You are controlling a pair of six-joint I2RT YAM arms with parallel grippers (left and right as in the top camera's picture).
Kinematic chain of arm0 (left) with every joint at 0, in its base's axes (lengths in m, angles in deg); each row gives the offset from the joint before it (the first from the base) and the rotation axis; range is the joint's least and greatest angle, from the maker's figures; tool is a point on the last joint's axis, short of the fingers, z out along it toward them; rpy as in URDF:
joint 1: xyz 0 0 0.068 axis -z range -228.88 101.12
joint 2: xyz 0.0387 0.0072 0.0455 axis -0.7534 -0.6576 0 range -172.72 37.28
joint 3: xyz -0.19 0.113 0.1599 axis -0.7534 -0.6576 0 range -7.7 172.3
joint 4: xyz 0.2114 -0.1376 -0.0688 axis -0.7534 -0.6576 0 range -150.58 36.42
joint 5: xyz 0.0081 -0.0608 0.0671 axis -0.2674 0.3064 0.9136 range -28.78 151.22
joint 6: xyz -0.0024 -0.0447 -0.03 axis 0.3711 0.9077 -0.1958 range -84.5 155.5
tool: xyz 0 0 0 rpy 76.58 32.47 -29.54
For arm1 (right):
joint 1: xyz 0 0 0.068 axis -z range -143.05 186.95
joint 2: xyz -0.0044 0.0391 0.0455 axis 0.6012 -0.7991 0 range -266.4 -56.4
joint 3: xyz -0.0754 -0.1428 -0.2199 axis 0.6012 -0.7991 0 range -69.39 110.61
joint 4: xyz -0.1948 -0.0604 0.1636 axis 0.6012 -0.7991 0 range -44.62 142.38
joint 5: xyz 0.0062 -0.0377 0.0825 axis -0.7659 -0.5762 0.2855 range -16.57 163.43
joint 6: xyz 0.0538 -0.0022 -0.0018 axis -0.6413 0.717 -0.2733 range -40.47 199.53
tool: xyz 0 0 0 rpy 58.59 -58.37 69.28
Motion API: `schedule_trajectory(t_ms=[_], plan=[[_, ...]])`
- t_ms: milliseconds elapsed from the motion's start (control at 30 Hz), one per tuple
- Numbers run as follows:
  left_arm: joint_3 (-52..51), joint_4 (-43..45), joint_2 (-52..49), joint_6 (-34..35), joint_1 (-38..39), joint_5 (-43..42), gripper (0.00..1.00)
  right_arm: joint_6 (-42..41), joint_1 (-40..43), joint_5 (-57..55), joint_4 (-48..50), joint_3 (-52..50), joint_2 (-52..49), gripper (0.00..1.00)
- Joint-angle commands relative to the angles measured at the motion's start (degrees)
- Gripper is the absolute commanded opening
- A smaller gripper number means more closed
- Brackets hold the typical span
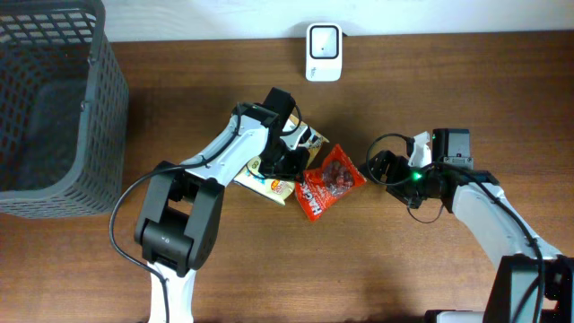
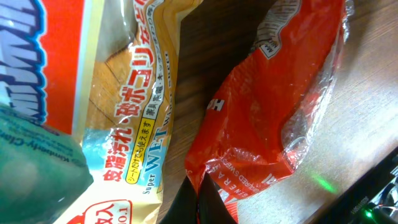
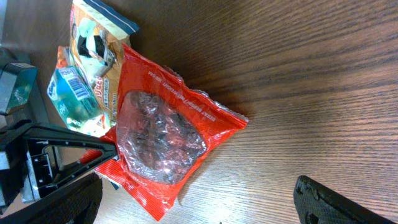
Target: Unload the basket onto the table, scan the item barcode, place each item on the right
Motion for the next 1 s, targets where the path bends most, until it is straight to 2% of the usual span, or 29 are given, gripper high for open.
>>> schedule_trajectory(t_ms=[0, 233, 267, 300, 333, 433, 533, 667, 767, 833, 967], plan=[[-0.39, 0.07, -0.9, -0.48, -0.48, 0.52, 0.0, 1.49, 0.04, -0.72, -0.26, 0.44, -0.66, 0.98], [6.27, -5.03, 0.94, -0.48, -5.79, 2.19, 0.0, 5.99, 0.07, -0.48, -2.23, 0.5, -0.57, 1.0], [7.28, -5.64, 1.7, -0.48, -5.97, 3.45, 0.0, 6.01, 0.11, -0.48, -2.49, 0.59, -0.5, 0.96], [8.79, -6.25, 3.15, -0.48, -5.86, 5.99, 0.0, 6.8, 0.17, -0.46, -3.65, 1.33, -0.28, 0.86], [9.31, -6.36, 4.15, -0.48, -5.53, 7.43, 0.0, 7.8, 0.15, -0.48, -4.79, 2.05, -0.09, 0.83], [9.73, -5.81, 8.04, -0.46, -2.36, 14.91, 0.0, 13.33, 0.15, -0.94, -12.85, 7.1, 1.2, 0.81], [9.73, -4.79, 9.22, -0.33, 1.55, 21.84, 0.0, 14.58, 0.17, -4.31, -21.2, 13.11, 2.29, 0.81], [9.75, -3.23, 9.75, 7.58, 6.73, 38.18, 0.0, 14.58, 0.17, -15.61, -34.62, 23.39, 2.49, 0.82], [9.73, -1.55, 9.73, 10.34, 9.31, 47.56, 0.0, 14.56, 0.17, -22.71, -43.06, 30.32, 2.49, 0.82], [9.73, -0.96, 9.73, 11.82, 10.56, 51.6, 0.0, 14.56, 0.48, -24.26, -46.56, 33.62, 2.49, 0.81], [9.7, -2.29, 9.73, 13.0, 13.6, 52.46, 0.0, 14.58, 4.61, -24.2, -52.11, 39.98, 2.49, 0.82]])
